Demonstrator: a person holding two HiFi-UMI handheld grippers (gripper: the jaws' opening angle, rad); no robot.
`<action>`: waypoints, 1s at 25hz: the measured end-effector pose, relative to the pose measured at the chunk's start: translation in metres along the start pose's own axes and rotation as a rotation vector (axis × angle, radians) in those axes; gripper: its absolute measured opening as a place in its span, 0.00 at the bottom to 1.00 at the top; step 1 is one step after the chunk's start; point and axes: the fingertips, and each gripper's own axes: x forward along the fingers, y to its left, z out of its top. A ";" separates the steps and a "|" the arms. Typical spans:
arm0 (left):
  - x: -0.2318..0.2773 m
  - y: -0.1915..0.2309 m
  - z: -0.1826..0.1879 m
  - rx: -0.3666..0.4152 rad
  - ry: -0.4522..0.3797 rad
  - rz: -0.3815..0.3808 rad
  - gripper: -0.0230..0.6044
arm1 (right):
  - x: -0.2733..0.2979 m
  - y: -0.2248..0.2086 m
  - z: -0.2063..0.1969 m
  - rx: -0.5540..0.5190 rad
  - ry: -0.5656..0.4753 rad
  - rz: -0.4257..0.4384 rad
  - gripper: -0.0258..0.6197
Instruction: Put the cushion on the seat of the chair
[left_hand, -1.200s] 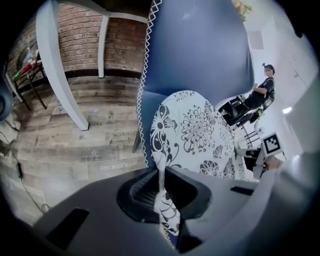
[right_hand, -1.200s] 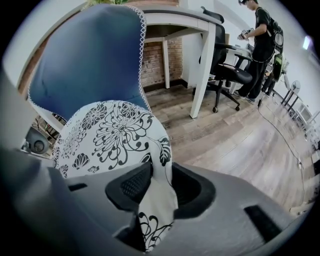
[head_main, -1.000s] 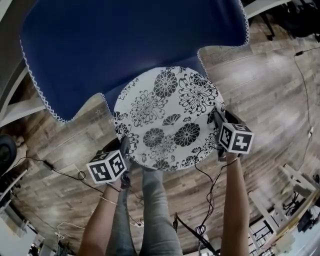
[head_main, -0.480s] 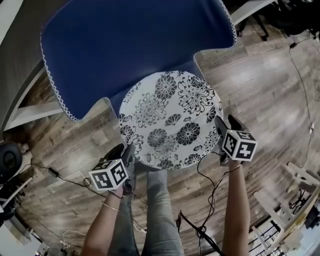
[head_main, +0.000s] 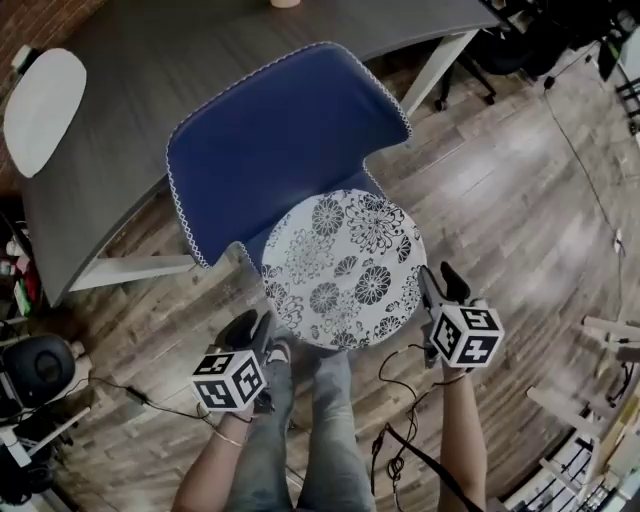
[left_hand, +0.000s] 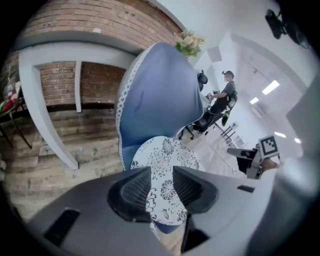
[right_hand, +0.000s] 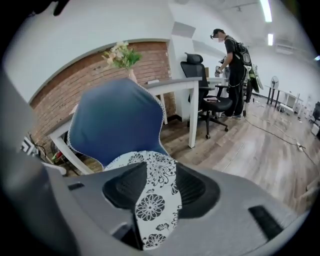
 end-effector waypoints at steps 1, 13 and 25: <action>-0.011 -0.007 0.013 0.034 -0.020 -0.015 0.24 | -0.015 0.007 0.009 0.004 -0.024 -0.005 0.32; -0.160 -0.095 0.144 0.395 -0.257 -0.147 0.08 | -0.192 0.089 0.090 0.021 -0.244 -0.113 0.12; -0.266 -0.148 0.244 0.476 -0.470 -0.253 0.06 | -0.313 0.120 0.133 0.049 -0.395 -0.243 0.04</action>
